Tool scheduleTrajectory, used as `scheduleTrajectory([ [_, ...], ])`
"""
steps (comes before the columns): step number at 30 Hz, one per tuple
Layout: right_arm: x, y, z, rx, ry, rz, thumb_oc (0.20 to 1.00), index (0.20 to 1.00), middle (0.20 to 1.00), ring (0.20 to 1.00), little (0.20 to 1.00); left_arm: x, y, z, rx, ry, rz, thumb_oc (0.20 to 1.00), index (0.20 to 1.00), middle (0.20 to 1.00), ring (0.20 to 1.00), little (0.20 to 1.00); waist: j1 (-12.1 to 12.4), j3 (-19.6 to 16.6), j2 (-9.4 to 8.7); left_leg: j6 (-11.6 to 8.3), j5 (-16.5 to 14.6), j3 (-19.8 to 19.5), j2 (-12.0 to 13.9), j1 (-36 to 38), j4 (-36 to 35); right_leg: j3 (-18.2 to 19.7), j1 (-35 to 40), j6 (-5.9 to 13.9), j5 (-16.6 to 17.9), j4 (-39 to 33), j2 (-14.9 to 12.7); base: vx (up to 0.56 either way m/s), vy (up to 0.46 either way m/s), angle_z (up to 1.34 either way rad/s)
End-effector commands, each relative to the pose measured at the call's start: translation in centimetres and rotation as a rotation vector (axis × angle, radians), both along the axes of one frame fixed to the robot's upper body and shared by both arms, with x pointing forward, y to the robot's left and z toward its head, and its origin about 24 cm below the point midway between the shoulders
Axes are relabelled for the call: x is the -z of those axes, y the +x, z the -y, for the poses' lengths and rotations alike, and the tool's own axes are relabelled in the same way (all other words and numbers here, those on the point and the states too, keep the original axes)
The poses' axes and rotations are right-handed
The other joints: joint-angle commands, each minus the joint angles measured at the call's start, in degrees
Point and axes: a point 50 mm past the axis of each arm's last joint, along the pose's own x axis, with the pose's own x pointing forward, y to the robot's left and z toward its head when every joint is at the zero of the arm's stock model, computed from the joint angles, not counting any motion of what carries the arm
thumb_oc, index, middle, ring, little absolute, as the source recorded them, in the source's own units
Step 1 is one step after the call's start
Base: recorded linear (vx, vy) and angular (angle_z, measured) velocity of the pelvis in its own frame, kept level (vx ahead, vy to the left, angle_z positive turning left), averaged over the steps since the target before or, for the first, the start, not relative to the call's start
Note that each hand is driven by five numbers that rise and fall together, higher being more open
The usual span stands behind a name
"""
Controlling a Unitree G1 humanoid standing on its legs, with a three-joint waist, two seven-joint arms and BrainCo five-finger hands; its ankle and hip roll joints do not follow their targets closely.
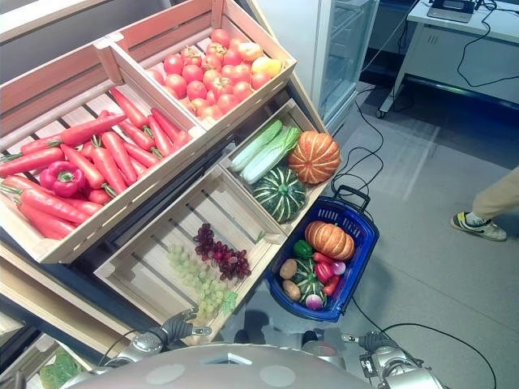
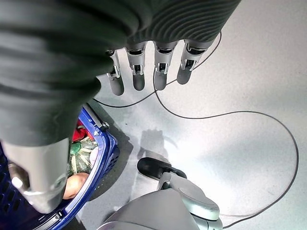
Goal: Pick up fruits and vegetables into the basket
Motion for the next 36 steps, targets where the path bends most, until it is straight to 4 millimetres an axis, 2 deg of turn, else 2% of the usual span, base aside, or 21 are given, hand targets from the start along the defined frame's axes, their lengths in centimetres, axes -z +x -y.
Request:
scheduleTrajectory([
  [1,-0.1,1.1,-0.1,-0.026,-0.011,0.000,1.000,1.000,1.000,1.000,1.000,-0.4,1.9,-0.3,0.026,0.018,0.034,1.000,1.000,1.000,1.000,1.000,0.83,1.51,-2.18,-0.22,-5.66,0.02,-0.58,0.35,0.23,-2.30,0.08,5.97,-0.24,0.55,-4.23,0.00,0.000,0.00],
  [29,-0.2,1.0,0.1,-0.007,-0.018,0.001,1.000,1.000,1.000,1.000,1.000,-0.7,2.2,-0.5,-0.023,-0.009,0.068,1.000,1.000,1.000,1.000,1.000,0.76,1.51,-2.06,-0.16,-5.65,-0.07,-0.61,0.41,0.23,-1.90,0.21,5.93,-0.29,0.55,-4.11,0.00,0.000,0.00],
  [36,-0.4,0.9,0.9,0.032,-0.033,0.011,1.000,1.000,1.000,1.000,1.000,-1.3,3.5,-0.5,-0.095,-0.067,0.161,1.000,1.000,1.000,1.000,1.000,0.96,2.74,-1.94,-0.32,-5.03,-0.14,-0.40,-0.93,0.23,-1.86,-0.98,6.11,0.29,0.55,-4.19,0.00,0.000,0.00],
])
